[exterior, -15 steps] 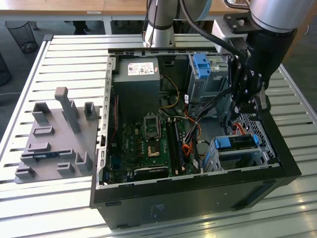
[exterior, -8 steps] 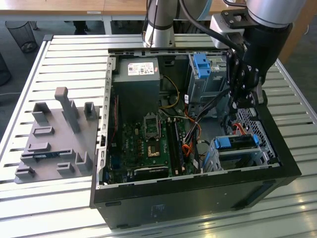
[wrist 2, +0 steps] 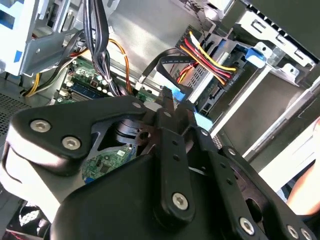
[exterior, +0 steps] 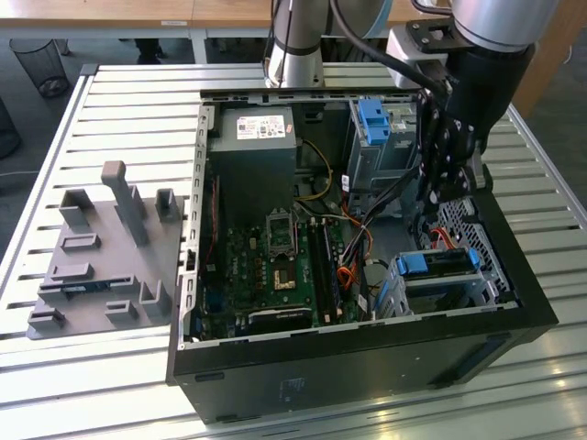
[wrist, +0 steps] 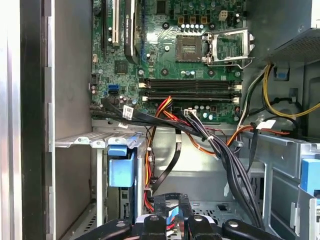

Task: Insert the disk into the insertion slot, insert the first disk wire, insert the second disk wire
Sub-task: 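Insert the second disk wire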

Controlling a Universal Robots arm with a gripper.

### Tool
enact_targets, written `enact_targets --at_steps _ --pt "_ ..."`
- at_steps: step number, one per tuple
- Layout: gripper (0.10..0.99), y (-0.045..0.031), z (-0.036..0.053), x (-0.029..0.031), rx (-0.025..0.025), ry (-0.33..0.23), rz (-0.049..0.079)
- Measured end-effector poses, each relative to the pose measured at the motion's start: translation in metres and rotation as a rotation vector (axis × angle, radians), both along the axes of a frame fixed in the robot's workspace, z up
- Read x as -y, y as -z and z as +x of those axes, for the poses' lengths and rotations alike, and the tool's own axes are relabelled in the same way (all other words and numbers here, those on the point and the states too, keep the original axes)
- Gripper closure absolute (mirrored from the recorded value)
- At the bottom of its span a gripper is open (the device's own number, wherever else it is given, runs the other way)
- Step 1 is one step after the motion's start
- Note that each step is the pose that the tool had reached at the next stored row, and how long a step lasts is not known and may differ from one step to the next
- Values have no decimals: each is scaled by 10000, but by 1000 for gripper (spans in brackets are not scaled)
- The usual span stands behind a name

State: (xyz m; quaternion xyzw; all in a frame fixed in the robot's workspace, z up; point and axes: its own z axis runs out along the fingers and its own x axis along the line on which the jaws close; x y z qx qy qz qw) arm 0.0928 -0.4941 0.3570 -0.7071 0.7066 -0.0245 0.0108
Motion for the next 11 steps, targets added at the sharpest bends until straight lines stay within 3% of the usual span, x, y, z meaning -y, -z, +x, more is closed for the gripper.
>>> enact_targets --at_steps 3,11 --pt "839 25 9 -8 0 64 -97" --pt "839 79 23 -17 1 238 -497"
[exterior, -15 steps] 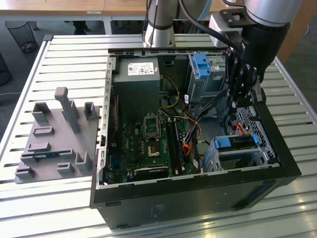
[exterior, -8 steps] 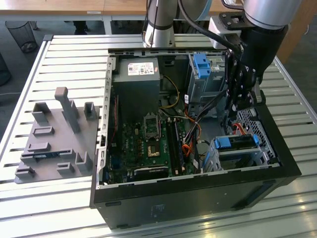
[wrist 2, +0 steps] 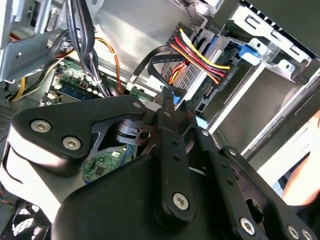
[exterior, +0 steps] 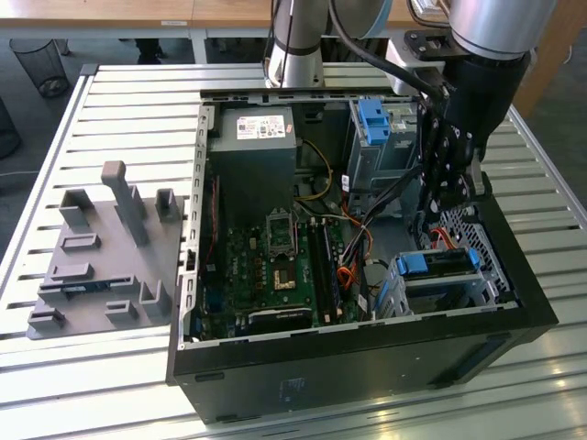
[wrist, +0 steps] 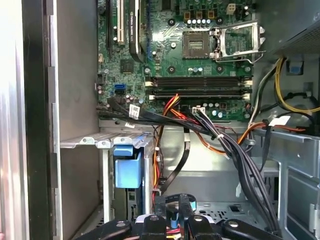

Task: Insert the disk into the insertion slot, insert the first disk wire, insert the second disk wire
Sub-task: 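Insert the second disk wire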

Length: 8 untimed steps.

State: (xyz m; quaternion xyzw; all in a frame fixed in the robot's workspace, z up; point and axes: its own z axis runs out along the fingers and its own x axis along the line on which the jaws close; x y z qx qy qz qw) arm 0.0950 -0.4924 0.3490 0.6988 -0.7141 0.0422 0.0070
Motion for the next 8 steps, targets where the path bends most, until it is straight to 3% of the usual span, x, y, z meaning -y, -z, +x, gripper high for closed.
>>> enact_targets --at_steps 8 --pt "851 43 32 -24 0 126 -388"
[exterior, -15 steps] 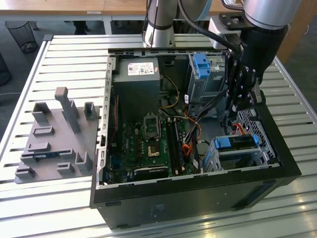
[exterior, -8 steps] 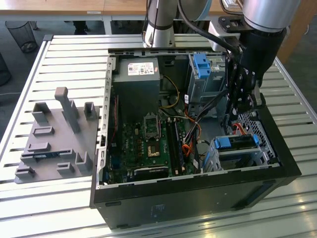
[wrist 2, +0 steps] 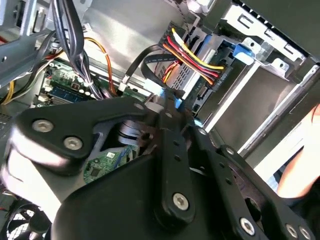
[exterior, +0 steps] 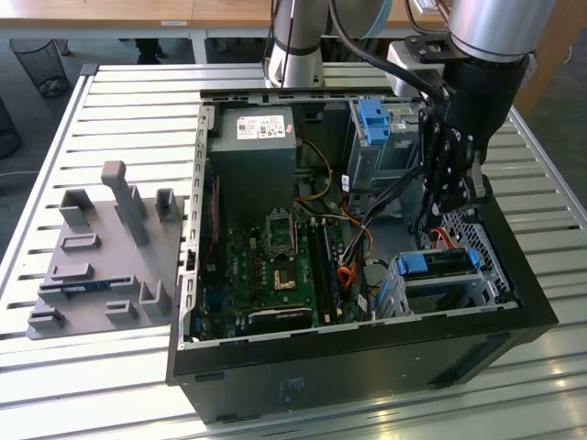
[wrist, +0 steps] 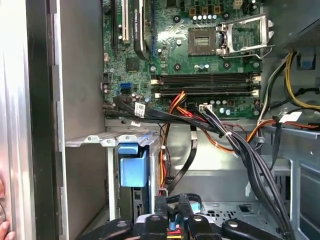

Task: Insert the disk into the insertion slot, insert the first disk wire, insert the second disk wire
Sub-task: 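Insert the second disk wire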

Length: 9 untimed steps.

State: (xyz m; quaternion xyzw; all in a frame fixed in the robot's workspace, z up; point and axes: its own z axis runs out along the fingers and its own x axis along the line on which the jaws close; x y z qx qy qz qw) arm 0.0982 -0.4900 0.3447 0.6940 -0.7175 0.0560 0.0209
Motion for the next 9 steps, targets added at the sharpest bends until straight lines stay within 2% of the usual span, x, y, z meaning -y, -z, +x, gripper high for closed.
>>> enact_targets --at_steps 1,2,3,5,6,9 --pt "851 3 4 -3 0 5 -20" --pt "918 5 7 -6 0 7 -30" --pt "937 7 11 -8 1 7 -29" --pt "937 10 15 -8 0 7 -22" --pt "937 14 18 -8 0 6 88" --pt "937 15 21 -8 0 7 627"
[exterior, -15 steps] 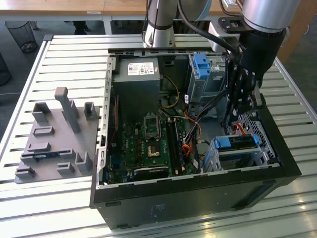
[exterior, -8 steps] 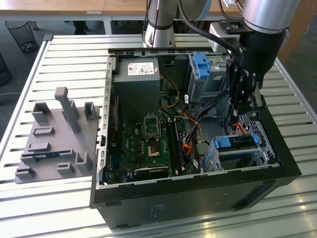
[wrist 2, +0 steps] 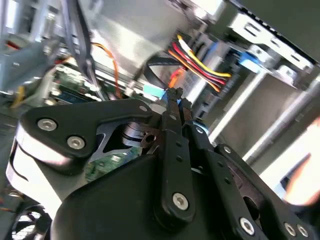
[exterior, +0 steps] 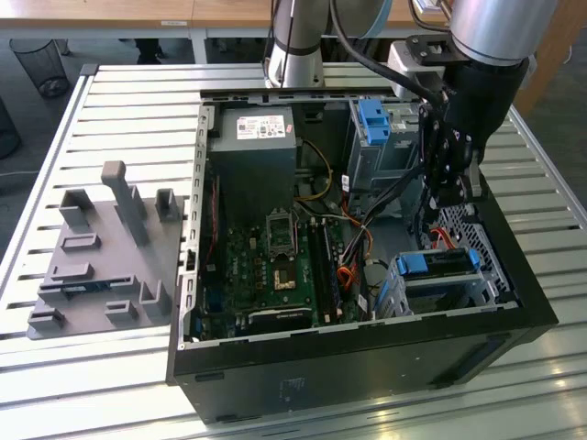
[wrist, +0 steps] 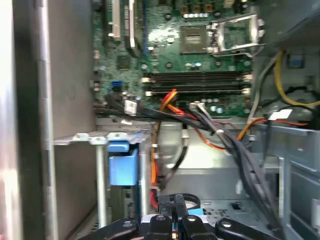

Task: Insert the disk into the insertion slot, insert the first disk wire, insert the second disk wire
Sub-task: 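Insert the second disk wire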

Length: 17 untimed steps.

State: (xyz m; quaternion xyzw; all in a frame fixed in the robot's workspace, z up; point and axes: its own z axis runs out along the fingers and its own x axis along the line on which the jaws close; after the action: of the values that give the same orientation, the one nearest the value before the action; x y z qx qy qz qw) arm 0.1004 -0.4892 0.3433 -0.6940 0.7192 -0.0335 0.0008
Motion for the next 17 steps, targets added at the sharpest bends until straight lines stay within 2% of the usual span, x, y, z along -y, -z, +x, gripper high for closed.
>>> enact_targets --at_steps 1,5,7,12,17 --pt "937 3 0 0 1 0 133" --pt "937 20 0 17 0 0 139" --pt "937 31 1 64 0 -3 140" --pt "937 56 0 223 0 -1 170" --pt "937 66 0 299 1 -20 209"
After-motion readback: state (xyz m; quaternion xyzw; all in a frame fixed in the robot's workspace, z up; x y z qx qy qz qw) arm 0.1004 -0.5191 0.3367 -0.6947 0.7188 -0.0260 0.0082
